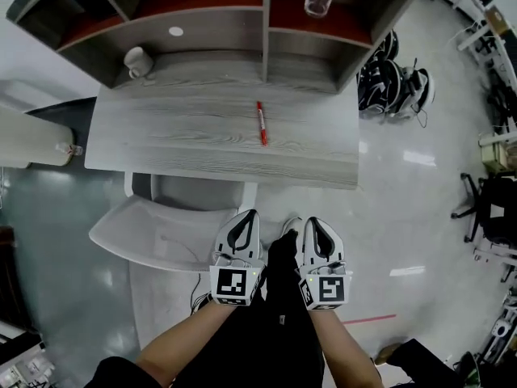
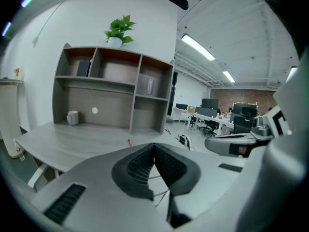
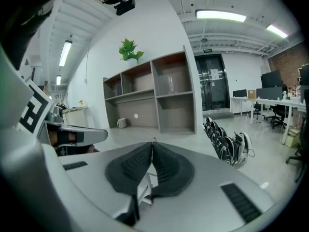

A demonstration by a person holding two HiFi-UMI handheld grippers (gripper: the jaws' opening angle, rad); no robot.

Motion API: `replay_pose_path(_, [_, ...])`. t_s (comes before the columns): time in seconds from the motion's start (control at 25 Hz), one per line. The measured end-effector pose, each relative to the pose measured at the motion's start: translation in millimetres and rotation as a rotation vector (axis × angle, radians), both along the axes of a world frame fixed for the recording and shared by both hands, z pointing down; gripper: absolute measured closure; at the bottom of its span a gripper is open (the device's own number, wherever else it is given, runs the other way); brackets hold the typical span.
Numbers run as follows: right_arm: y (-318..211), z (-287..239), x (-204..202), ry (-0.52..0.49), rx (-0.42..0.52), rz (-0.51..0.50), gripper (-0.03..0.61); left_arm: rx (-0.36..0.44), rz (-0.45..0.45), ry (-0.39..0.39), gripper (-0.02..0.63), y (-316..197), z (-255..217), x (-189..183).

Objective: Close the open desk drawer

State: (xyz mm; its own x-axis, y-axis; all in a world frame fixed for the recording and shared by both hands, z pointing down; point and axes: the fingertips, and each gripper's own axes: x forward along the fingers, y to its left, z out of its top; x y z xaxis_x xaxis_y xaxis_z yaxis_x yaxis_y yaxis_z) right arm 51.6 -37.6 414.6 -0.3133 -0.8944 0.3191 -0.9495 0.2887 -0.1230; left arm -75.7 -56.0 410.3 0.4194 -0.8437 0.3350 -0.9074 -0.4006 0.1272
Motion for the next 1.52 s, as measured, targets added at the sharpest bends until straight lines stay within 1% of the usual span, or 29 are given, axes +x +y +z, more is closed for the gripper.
replay_pose_path(0.12, [6,-41,1,-0.008,0.03,0.022,0.561,0.04,-0.013,0.029,0.601,4,-40,-8])
replay_pose_path(0.24, [8,-72,-1,-0.018,0.055,0.034,0.561,0.039,-0.062,0.097,0.601,6,-70,-20])
replay_pose_path(0.32, [8,-88,-4,-0.018,0.064,0.042,0.561,0.051,-0.077,0.113,0.601,8,-88,-24])
replay_pose_path(0.44, [4,-119,-9,-0.015,0.104,0.036,0.561,0.095,-0.06,0.116,0.601,10,-118,-18])
replay_pose_path(0.56, [2,-152,-17,-0.007,0.159,0.018,0.563,0.175,-0.008,0.115,0.601,12,-152,-4])
replay_pose_path(0.64, [4,-170,-23,-0.005,0.185,0.011,0.563,0.234,0.005,0.142,0.602,17,-176,0])
replay_pose_path(0.76, [14,-189,-31,0.004,0.21,0.014,0.563,0.281,-0.001,0.171,0.601,27,-202,-2])
replay_pose_path(1.08, [18,-218,-46,0.024,0.285,0.003,0.563,0.355,-0.005,0.164,0.601,39,-224,-8])
replay_pose_path(1.52, [35,-231,-50,0.056,0.303,-0.003,0.563,0.372,-0.002,0.184,0.601,53,-237,-5])
